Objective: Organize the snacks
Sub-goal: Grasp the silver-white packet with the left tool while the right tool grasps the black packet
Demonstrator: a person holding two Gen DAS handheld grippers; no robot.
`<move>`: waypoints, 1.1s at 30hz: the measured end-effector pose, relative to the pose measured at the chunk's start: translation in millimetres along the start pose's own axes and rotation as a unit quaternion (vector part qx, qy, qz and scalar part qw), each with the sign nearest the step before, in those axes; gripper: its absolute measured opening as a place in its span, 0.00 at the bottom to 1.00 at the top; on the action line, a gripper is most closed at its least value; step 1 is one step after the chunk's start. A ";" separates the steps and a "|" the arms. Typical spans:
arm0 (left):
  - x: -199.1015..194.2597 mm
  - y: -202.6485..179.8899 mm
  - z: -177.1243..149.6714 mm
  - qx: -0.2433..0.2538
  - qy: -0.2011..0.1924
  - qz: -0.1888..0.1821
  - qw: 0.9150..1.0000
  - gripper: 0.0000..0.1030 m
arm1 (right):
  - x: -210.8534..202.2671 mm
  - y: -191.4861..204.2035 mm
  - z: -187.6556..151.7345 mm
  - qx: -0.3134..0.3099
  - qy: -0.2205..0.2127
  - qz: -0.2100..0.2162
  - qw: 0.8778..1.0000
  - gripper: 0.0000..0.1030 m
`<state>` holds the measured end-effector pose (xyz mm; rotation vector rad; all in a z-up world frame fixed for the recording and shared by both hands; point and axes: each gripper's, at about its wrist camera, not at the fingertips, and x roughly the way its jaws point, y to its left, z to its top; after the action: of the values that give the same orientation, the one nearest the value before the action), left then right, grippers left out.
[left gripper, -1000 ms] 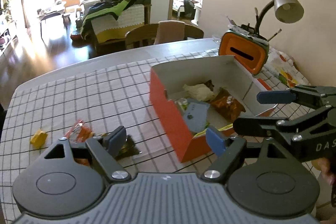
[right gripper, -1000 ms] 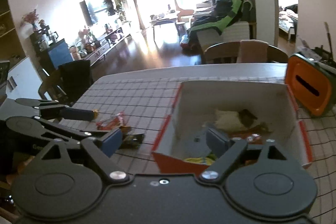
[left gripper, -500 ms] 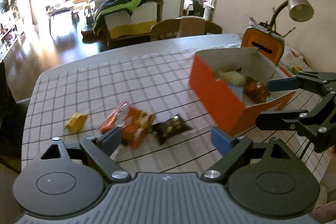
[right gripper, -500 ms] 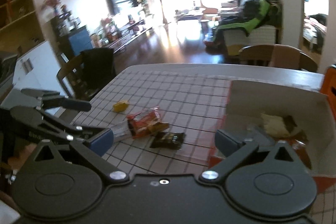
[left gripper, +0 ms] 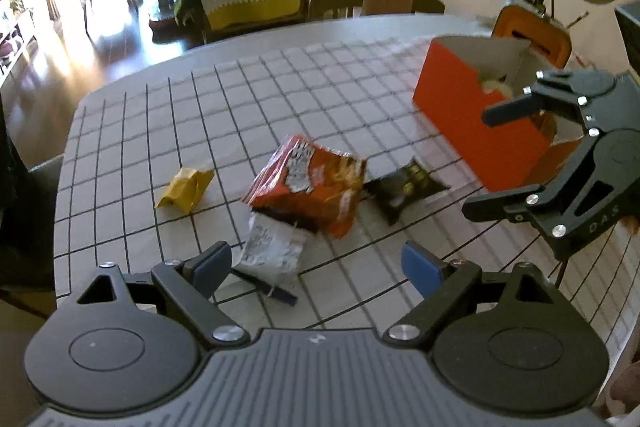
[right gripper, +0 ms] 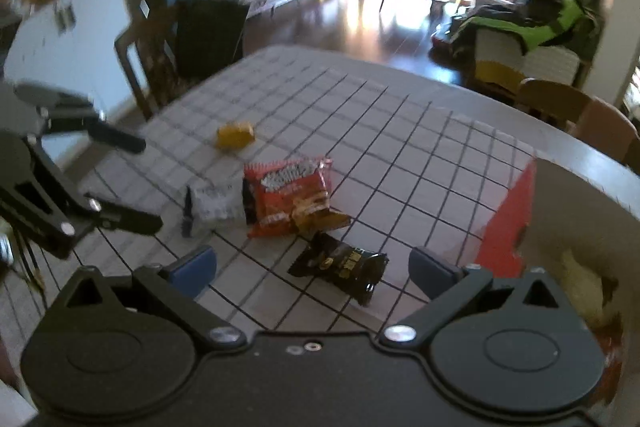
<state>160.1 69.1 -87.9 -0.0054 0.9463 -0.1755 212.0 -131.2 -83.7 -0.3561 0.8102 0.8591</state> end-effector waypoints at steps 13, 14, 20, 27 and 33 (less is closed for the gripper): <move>71.9 37.7 9.9 -0.033 0.098 -0.035 0.994 0.90 | 78.3 4.1 23.2 -0.125 0.115 0.016 0.985 0.88; 75.4 38.5 10.8 -0.034 0.102 -0.035 0.994 0.90 | 85.0 2.7 22.8 -0.128 0.124 0.012 0.984 0.87; 91.7 40.1 14.6 -0.030 0.116 -0.036 0.992 0.90 | 109.9 -0.4 22.6 -0.143 0.172 0.002 0.975 0.82; 101.0 40.3 14.2 -0.025 0.120 -0.028 0.992 0.87 | 116.6 -2.9 15.6 -0.140 0.190 0.006 0.972 0.68; 101.4 36.2 13.1 -0.013 0.113 -0.010 0.993 0.71 | 111.8 2.5 9.0 -0.129 0.184 0.010 0.974 0.51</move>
<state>234.0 88.4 -164.9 -0.0198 1.1745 -0.1842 257.6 -65.2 -162.0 -0.7533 1.0473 0.9323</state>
